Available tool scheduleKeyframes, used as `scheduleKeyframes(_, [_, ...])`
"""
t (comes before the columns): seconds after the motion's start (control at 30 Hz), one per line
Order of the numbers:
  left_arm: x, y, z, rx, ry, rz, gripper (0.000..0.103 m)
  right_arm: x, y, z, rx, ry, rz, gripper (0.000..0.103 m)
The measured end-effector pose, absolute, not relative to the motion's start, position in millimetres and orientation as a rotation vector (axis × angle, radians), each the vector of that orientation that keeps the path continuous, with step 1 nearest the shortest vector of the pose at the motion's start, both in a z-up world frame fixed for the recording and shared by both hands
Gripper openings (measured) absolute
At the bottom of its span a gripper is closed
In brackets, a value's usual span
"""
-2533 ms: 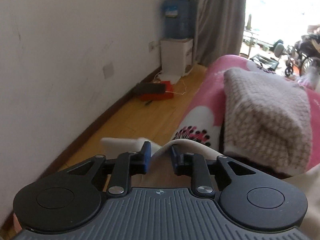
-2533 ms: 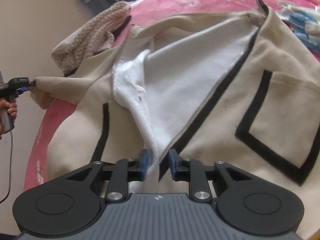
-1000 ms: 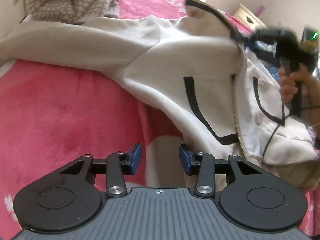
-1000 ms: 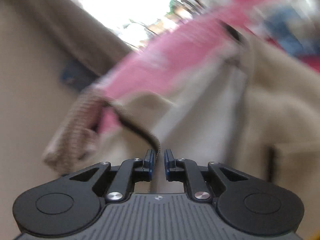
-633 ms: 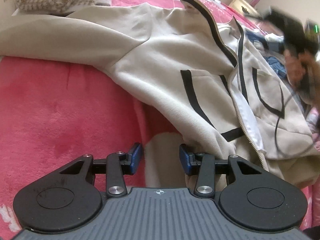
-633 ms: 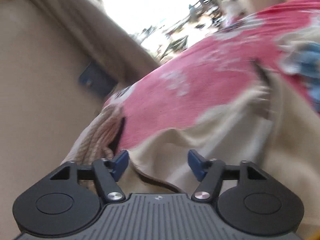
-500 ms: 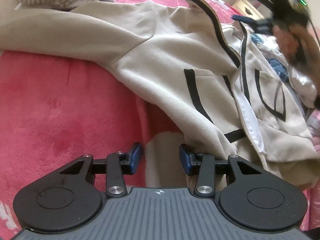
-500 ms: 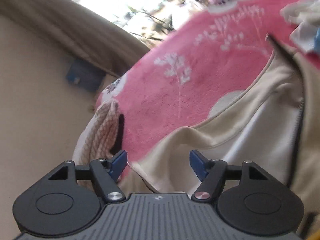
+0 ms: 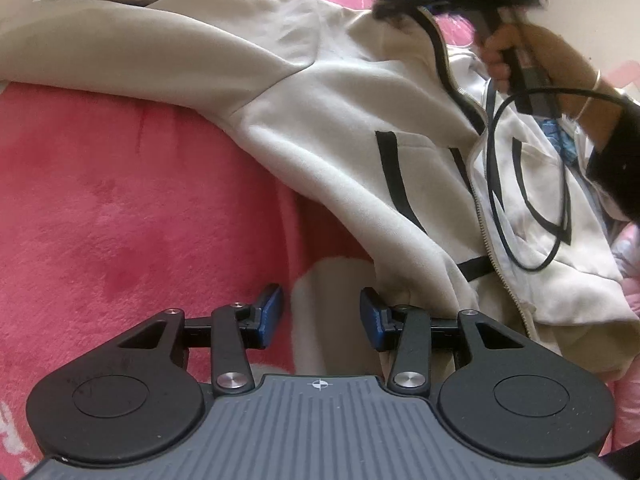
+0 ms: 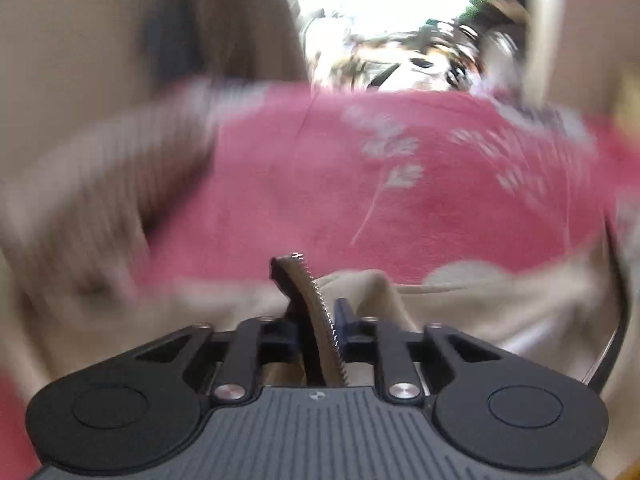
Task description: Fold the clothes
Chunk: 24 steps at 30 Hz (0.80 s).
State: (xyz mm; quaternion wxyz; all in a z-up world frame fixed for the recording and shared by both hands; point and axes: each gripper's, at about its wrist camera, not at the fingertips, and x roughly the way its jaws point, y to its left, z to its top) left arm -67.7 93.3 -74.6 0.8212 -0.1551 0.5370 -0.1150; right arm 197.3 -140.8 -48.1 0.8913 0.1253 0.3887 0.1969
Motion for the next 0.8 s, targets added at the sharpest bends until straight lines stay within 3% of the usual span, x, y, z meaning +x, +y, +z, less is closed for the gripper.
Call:
scheduleKeyframes(0.1, [-66, 95, -76, -0.33, 1.148, -0.262, 0.044, 180, -235, -71, 0.836, 0.709, 0.449, 0.01])
scheduleKeyframes(0.17, [-65, 96, -76, -0.331, 1.156, -0.276, 0.044, 172, -271, -105, 1.075, 0.759, 0.383, 0.01])
scheduleKeyframes(0.43, [-59, 96, -77, -0.315, 1.177, -0.306, 0.046, 181, -298, -163, 1.416, 0.886, 0.516, 0.011])
scheduleKeyframes(0.53, [-60, 96, -76, -0.312, 1.179, -0.302, 0.046, 202, -300, -141, 1.252, 0.976, 0.487, 0.022])
scheduleKeyframes(0.6, [-60, 96, -76, -0.312, 1.181, -0.299, 0.046, 214, -304, -110, 1.06, 1.002, 0.436, 0.054])
scheduleKeyframes(0.8, [-59, 94, -77, -0.307, 1.184, -0.294, 0.046, 255, -285, -28, 0.633, 0.929, 0.385, 0.078])
